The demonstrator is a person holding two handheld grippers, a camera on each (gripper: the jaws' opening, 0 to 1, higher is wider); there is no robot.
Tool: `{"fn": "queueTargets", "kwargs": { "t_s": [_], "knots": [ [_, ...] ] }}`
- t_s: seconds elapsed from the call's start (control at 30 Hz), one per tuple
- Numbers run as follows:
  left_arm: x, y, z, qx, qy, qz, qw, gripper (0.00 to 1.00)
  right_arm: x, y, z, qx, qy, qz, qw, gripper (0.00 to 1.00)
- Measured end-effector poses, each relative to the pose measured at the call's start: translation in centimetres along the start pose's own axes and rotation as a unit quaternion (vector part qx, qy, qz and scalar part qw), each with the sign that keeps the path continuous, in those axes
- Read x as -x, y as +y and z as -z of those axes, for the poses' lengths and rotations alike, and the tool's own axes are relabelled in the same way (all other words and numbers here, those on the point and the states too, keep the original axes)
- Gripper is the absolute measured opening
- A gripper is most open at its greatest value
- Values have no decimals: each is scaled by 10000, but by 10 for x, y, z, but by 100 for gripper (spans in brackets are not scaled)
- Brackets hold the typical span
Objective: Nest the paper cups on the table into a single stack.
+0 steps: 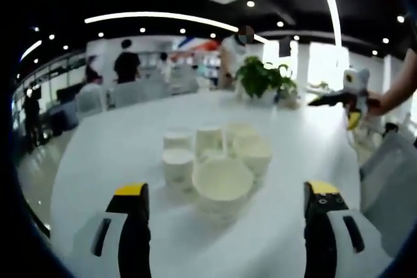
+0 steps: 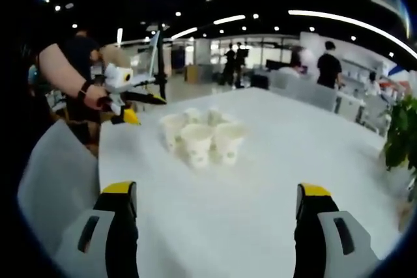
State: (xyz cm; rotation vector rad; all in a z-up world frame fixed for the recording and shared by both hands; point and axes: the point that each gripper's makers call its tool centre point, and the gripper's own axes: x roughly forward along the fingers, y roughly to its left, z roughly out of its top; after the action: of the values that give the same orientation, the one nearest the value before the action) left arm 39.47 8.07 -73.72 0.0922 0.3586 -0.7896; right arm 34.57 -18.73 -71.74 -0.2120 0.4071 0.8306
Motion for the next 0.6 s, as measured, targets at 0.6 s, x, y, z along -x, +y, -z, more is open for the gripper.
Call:
{"fn": "queueTargets", "kwargs": {
  "t_s": [0.6],
  "knots": [
    [-24,-2,-3,-91,146,135,9998,91,3,-7,-5,-24,-22,-15,10000,100]
  ]
}}
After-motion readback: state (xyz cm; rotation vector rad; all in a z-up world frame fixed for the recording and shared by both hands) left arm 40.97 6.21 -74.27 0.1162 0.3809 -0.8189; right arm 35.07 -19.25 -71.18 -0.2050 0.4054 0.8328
